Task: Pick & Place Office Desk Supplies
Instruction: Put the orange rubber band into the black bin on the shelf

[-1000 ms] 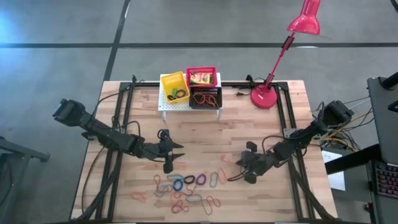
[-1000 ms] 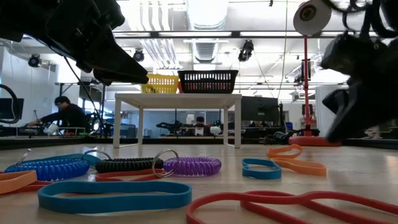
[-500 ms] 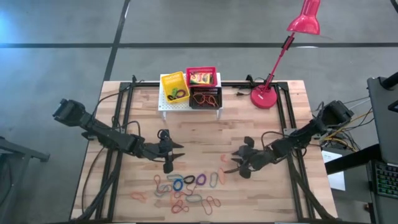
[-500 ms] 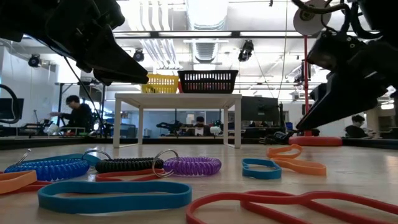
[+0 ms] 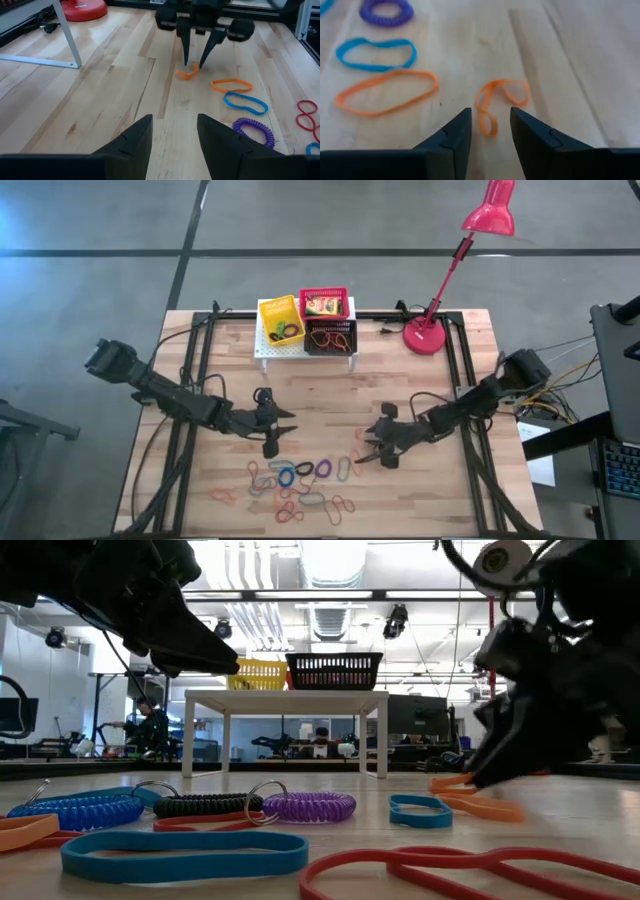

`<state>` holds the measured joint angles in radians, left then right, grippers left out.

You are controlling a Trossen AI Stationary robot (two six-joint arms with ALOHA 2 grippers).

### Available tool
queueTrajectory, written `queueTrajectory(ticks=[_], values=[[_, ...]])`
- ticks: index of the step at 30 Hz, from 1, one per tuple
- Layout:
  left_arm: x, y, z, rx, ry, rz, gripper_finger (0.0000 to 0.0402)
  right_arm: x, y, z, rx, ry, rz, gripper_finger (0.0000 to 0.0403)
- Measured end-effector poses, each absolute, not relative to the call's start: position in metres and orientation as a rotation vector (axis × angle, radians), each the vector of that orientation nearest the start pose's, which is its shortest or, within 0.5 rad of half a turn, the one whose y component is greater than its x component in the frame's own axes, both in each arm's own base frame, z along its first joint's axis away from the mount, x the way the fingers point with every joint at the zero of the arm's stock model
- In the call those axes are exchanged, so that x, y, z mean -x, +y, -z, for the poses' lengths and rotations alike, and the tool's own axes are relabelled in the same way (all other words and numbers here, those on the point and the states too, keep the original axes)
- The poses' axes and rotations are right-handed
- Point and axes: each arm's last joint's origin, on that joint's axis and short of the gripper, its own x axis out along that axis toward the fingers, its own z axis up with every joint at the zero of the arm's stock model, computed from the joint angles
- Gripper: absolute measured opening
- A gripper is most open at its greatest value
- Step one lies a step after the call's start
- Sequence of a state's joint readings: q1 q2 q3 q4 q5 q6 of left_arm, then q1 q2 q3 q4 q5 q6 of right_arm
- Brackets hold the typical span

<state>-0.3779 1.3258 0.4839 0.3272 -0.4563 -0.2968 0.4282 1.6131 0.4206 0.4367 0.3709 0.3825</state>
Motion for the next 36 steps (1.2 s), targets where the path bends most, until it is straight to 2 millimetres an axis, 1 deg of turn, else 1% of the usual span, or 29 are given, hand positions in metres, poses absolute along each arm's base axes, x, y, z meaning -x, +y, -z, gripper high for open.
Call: queueTrajectory(ticks=[3,5,7,11,12,16,20,25,30,32,36], values=[[-0.233,-0.079,-0.171,0.085,0.448,-0.145,0.0163,-0.231,0.094,-0.089,-0.076,0.693,0.067,0.0114],[-0.233,-0.079,-0.171,0.085,0.448,-0.145,0.0163,-0.233,0.095,-0.088,-0.086,0.677,0.061,0.0099],[-0.233,-0.079,-0.171,0.086,0.446,-0.144,0.0163,-0.234,0.096,-0.087,-0.091,0.664,0.059,0.0077],[-0.234,-0.079,-0.172,0.086,0.437,-0.143,0.0163,-0.241,0.098,-0.091,-0.113,0.616,0.052,0.0023],[-0.234,-0.079,-0.172,0.087,0.434,-0.142,0.0163,-0.243,0.099,-0.093,-0.108,0.61,0.05,0.0016],[-0.234,-0.079,-0.172,0.084,0.435,-0.142,0.0163,-0.263,0.102,-0.109,-0.065,0.525,0.029,0.0013],[-0.234,-0.079,-0.172,0.084,0.435,-0.142,0.0163,-0.292,0.098,-0.135,0.017,0.417,0.041,0.0009],[-0.234,-0.079,-0.172,0.083,0.436,-0.141,0.0163,-0.331,0.076,-0.176,0.089,0.285,0.112,0.0009],[-0.234,-0.079,-0.172,0.083,0.436,-0.142,0.0163,-0.36,0.04,-0.216,0.114,0.18,0.222,0.0009],[-0.234,-0.079,-0.172,0.083,0.437,-0.142,0.0163,-0.369,0.023,-0.23,0.114,0.18,0.27,0.0009],[-0.234,-0.079,-0.172,0.082,0.438,-0.142,0.0163,-0.382,-0.011,-0.251,0.108,0.262,0.36,0.0009]])
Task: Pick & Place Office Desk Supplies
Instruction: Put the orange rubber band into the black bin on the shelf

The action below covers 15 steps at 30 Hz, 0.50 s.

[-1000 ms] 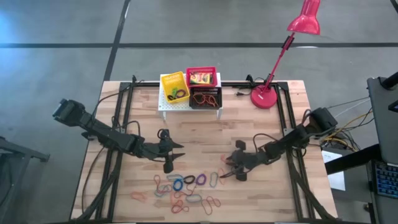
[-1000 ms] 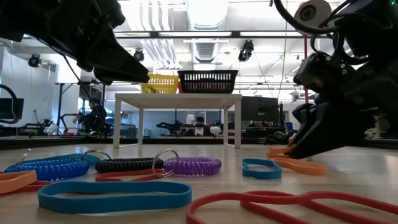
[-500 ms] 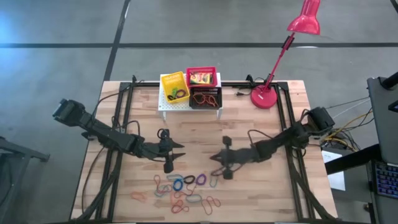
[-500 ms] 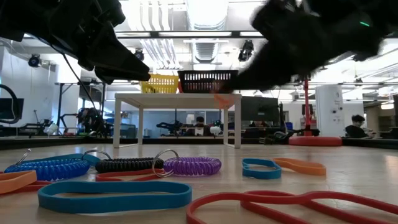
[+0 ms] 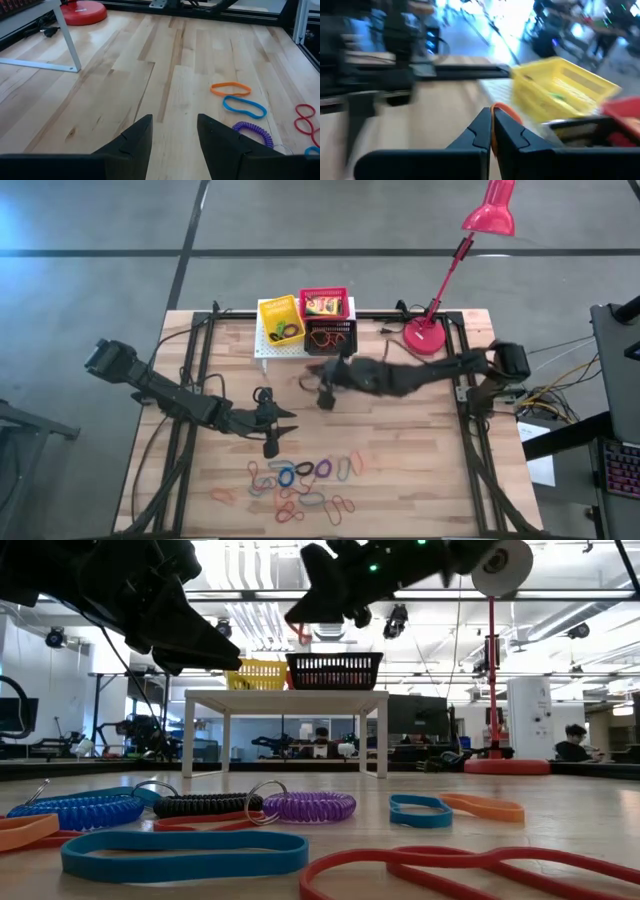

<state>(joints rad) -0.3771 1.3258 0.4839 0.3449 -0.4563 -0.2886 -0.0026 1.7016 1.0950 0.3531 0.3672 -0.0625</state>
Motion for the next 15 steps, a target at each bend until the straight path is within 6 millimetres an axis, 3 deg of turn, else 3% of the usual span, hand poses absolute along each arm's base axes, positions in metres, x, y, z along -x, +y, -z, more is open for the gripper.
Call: queueTrajectory(ticks=[5,11,15], values=[[-0.234,-0.079,-0.172,0.082,0.438,-0.142,0.0163,-0.387,-0.043,-0.276,0.106,0.367,0.437,0.0009],[-0.234,-0.079,-0.172,0.082,0.438,-0.142,0.0163,-0.387,-0.061,-0.304,0.106,0.451,0.476,0.0008],[-0.234,-0.079,-0.172,0.082,0.438,-0.142,0.0163,-0.384,-0.07,-0.309,0.101,0.496,0.498,0.0008]])
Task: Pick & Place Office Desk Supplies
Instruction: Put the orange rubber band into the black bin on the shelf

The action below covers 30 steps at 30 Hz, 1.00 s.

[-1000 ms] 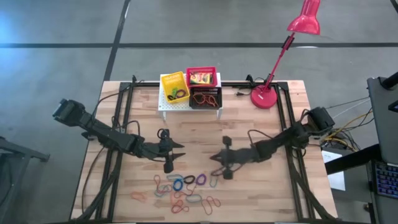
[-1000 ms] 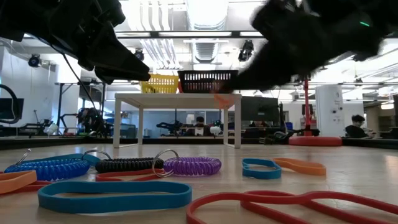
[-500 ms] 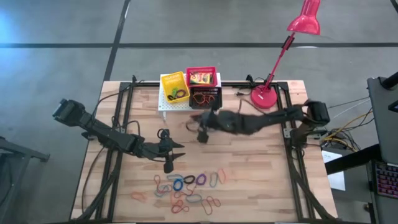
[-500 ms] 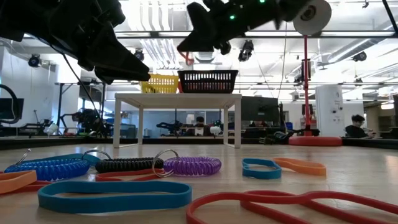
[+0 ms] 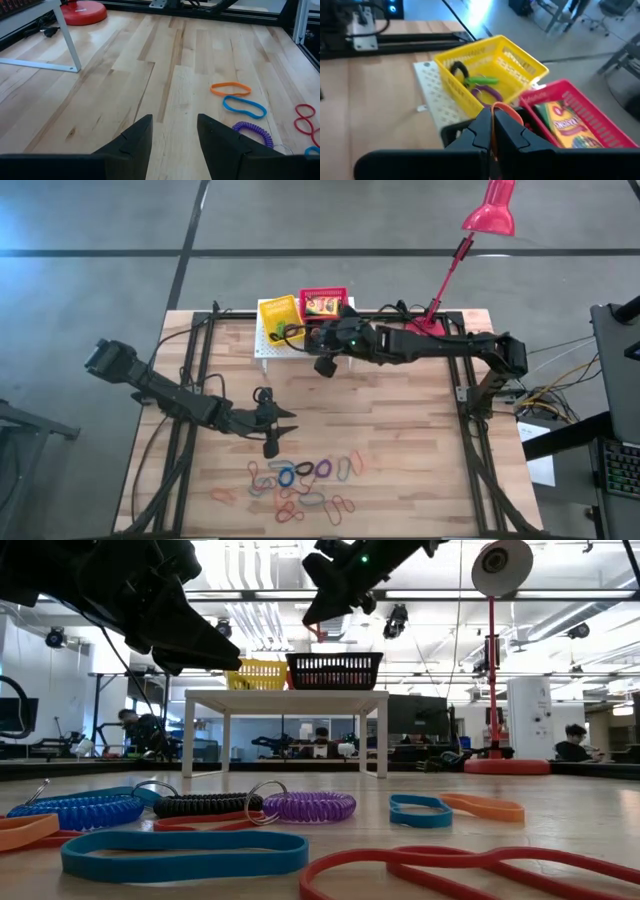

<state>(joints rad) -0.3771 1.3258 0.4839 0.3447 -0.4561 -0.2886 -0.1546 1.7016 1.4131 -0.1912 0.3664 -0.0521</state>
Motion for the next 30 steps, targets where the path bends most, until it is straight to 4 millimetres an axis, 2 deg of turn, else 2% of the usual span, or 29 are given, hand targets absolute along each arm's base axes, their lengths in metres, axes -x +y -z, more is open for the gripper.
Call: queueTrajectory(ticks=[9,21,26,30], values=[[-0.234,-0.079,-0.172,0.083,0.438,-0.142,0.0163,-0.378,-0.083,-0.291,0.078,0.563,0.532,0.002],[-0.234,-0.079,-0.172,0.083,0.438,-0.142,0.0163,-0.376,-0.091,-0.289,0.043,0.556,0.562,0.0131],[-0.234,-0.079,-0.172,0.083,0.438,-0.142,0.0163,-0.375,-0.091,-0.295,0.048,0.54,0.561,0.0171],[-0.234,-0.079,-0.172,0.083,0.438,-0.142,0.0163,-0.366,-0.089,-0.313,0.045,0.492,0.563,0.0192]])
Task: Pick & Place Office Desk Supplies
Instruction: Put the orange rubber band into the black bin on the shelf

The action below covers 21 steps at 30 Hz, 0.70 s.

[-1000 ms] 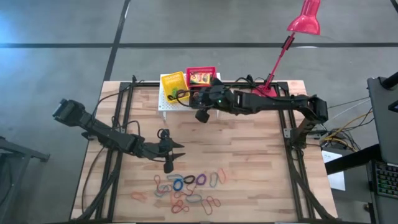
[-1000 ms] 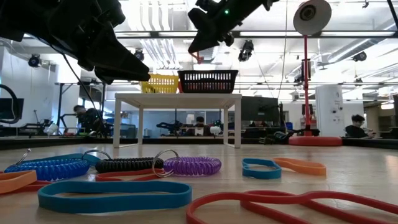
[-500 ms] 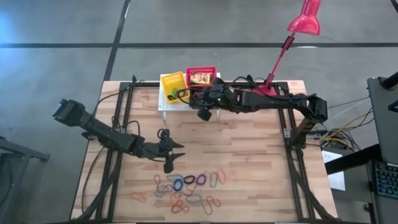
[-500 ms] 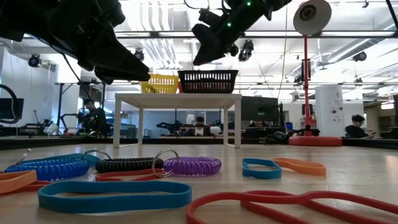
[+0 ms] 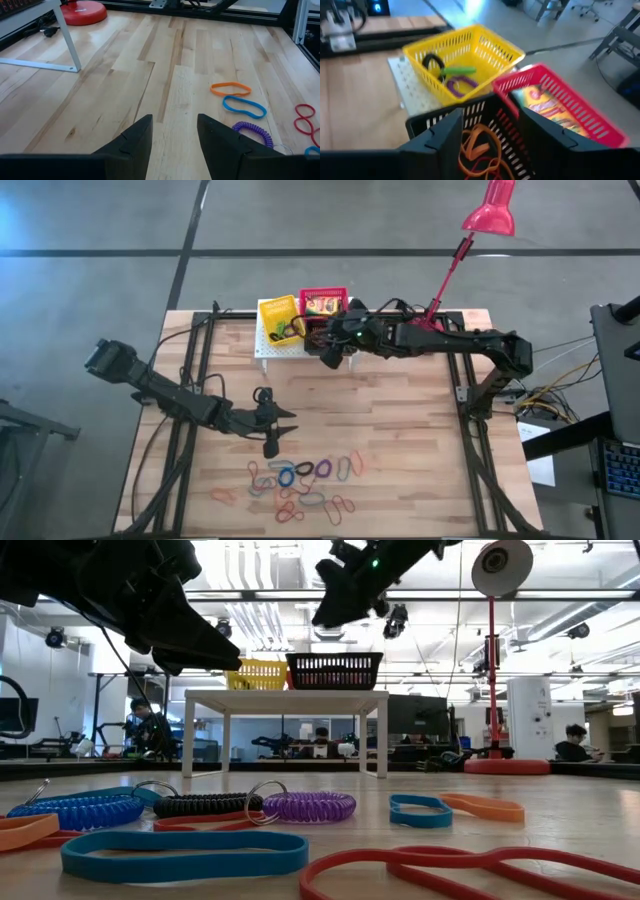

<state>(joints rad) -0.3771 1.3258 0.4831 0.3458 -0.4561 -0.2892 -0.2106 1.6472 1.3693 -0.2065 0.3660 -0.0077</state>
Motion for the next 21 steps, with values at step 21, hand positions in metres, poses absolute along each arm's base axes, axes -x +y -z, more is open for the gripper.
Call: queueTrajectory(ticks=[21], values=[[-0.234,-0.079,-0.172,0.086,0.437,-0.141,0.0163,-0.315,0.032,-0.346,0.071,0.477,0.303,0.0169]])
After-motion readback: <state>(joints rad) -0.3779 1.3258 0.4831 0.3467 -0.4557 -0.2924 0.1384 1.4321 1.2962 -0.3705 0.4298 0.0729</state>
